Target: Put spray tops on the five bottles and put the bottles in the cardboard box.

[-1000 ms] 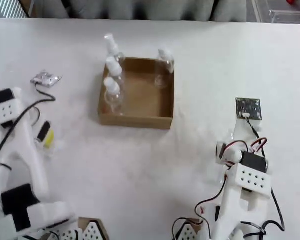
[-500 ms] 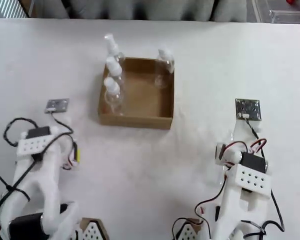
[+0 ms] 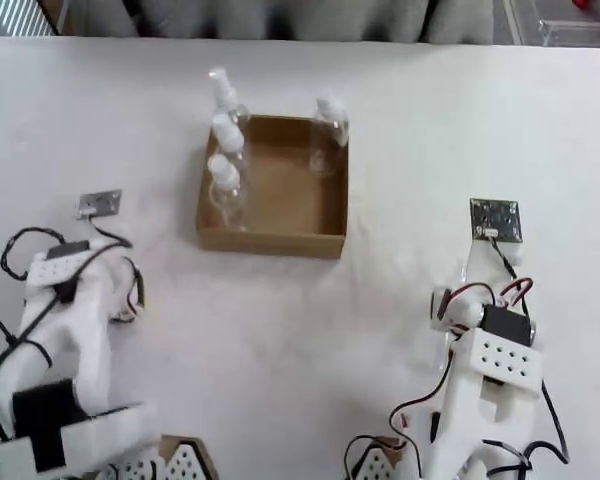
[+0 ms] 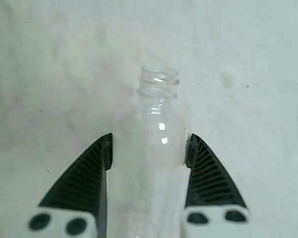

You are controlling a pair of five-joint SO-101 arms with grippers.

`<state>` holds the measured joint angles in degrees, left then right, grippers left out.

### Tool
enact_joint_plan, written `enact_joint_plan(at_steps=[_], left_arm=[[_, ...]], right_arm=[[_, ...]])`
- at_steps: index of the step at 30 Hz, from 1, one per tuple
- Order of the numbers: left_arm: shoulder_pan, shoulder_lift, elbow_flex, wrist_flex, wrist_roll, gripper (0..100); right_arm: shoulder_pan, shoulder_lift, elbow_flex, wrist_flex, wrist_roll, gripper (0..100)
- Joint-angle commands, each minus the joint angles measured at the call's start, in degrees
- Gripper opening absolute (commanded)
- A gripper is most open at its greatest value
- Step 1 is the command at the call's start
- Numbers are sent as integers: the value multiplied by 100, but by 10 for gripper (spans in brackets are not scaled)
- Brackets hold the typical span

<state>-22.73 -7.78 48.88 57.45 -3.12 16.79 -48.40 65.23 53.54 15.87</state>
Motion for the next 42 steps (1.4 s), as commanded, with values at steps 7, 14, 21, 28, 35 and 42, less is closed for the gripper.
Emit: enact_joint_plan(at_steps=[7,14,21,28,35,42], left_arm=[[-646,1402,-2101,264,62,31],[-778,2202,-3393,273,668,31],[-848,3116,-4554,378,1415,31],[-1086,3697,-5952,1073,2374,34],[-1059,3635,-6558,1802,2787,37],[-866,3574,-6585,2066,4088,213]], right_arm=[[48,-145,-35,4,26,17],[48,-145,-26,13,62,17],[48,-145,-26,13,70,17],[48,-145,-26,-31,70,17],[40,-145,-35,-31,70,16],[40,-145,-35,-136,79,16]])
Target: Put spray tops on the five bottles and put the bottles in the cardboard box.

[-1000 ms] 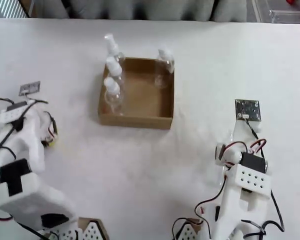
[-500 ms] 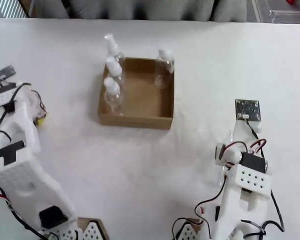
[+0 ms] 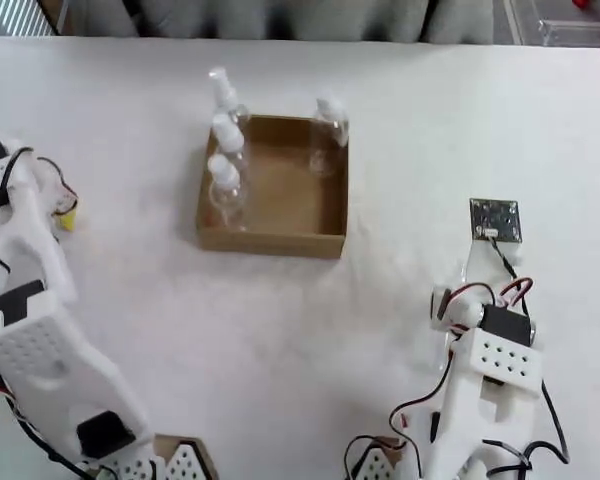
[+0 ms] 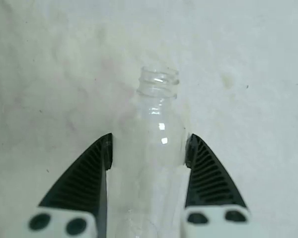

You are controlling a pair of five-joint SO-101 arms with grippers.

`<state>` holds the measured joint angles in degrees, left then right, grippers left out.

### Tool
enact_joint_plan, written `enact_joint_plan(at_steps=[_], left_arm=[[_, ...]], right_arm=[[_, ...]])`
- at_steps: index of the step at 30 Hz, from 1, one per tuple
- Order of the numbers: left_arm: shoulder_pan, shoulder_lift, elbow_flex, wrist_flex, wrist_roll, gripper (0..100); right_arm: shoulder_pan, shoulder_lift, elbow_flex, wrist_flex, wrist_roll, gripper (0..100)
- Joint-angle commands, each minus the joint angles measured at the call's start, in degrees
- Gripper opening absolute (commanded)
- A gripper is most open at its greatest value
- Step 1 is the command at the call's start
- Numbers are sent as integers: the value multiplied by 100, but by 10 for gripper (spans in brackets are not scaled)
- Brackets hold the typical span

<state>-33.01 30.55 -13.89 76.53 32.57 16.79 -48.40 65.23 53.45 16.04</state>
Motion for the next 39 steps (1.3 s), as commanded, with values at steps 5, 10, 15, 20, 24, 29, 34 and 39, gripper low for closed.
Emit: enact_joint_plan(at_steps=[5,10,15,20,24,29,34,39], left_arm=[[251,-242,-343,149,1389,310],[242,-215,-299,-97,2145,313],[251,75,-352,-193,2207,313],[207,593,-352,-818,2207,313],[163,725,-519,-853,2171,313],[251,743,-659,-615,2163,299],[286,690,-695,-466,1442,72],[286,673,-703,-360,1275,35]], right_arm=[[40,-145,-35,-127,62,16],[40,-145,-26,-127,211,16],[40,-145,-26,-119,246,16],[40,-145,-26,-101,246,16],[22,-145,-26,-101,246,16],[40,-145,-26,-101,246,16],[40,-145,-26,-101,246,16],[57,-145,-26,-101,246,16]])
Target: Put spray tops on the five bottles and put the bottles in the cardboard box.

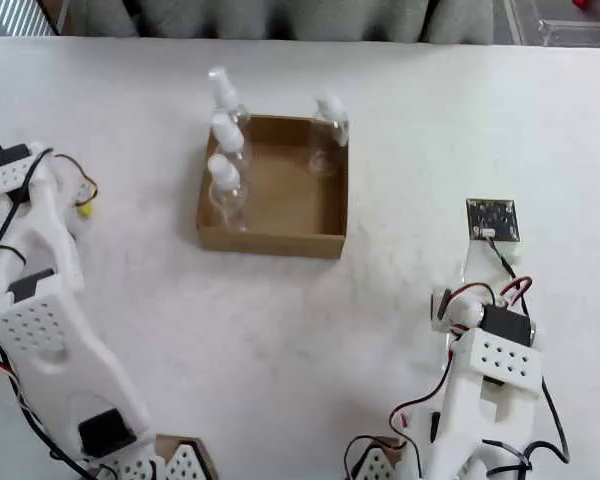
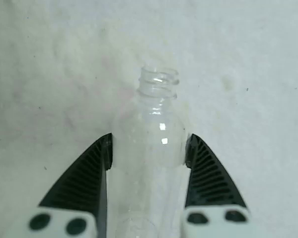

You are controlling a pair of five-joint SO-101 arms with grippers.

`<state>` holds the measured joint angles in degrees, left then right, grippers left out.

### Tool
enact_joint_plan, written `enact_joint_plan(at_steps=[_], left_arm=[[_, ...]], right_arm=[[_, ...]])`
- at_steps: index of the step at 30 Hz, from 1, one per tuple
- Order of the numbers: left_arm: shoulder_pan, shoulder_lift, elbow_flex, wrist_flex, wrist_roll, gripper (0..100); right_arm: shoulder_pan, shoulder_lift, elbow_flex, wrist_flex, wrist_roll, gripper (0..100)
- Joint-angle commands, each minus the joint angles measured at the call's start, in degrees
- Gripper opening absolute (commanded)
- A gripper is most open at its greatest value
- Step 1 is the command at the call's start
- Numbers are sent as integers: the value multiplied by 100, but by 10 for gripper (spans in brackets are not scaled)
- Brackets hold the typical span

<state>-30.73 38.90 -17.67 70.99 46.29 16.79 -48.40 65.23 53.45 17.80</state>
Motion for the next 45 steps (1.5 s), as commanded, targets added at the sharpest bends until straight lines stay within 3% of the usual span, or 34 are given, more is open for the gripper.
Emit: enact_joint_plan(at_steps=[1,8,16,32,39,45], left_arm=[[57,-171,-387,264,-97,24],[57,-602,-1011,1169,-220,21],[303,-1640,-1046,1670,-1952,20],[752,-4189,-1037,2822,-4677,21],[1112,-5138,-695,3042,-4976,21],[1552,-6607,967,2303,-4976,21]], right_arm=[[84,-145,-26,-101,70,16],[171,-145,-26,-101,70,16],[163,-145,-53,-101,70,16],[119,-145,-571,215,123,16],[-470,-145,-1855,1270,132,17],[-1051,-145,-2356,1393,123,17]])
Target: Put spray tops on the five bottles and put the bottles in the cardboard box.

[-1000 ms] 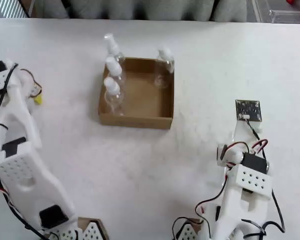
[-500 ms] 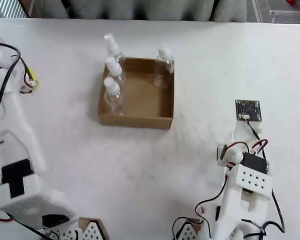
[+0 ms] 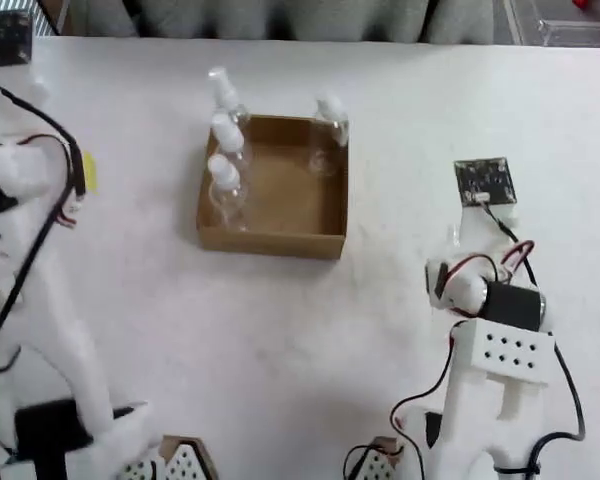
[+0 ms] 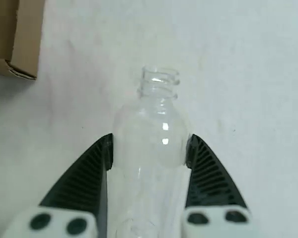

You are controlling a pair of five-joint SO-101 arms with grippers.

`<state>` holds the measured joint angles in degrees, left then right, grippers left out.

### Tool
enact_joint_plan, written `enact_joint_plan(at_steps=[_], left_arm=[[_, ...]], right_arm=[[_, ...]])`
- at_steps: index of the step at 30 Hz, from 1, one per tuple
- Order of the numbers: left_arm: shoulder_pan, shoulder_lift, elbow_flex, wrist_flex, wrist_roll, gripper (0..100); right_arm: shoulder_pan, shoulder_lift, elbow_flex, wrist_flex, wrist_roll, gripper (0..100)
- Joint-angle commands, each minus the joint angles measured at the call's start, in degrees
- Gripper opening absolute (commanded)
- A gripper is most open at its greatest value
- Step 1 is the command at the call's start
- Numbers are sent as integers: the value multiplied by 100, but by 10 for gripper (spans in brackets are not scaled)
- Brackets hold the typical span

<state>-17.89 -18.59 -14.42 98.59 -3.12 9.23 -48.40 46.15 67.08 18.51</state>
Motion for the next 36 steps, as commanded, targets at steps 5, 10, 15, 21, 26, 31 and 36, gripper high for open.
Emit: enact_joint_plan(at_steps=[5,10,15,21,26,31,36], left_arm=[[716,-2316,2154,-1503,-35,24],[1297,-3503,3376,-2585,9,23],[1437,-4075,3727,-3130,18,23],[1455,-4189,3727,-3886,18,23],[1921,-4189,3754,-4316,-26,23],[2466,-4189,3754,-4976,-26,23],[2914,-4163,3780,-5837,-35,22]], right_arm=[[-796,-171,-571,-453,0,16],[-1323,-778,-510,-734,-642,16],[-1895,-1745,-457,-734,-1327,15],[-2826,-2870,149,-1209,-1345,15],[-3503,-3943,1363,-2431,-1345,15],[-3960,-5007,2391,-3046,-1345,15],[-4233,-5508,2892,-3046,-1363,15]])
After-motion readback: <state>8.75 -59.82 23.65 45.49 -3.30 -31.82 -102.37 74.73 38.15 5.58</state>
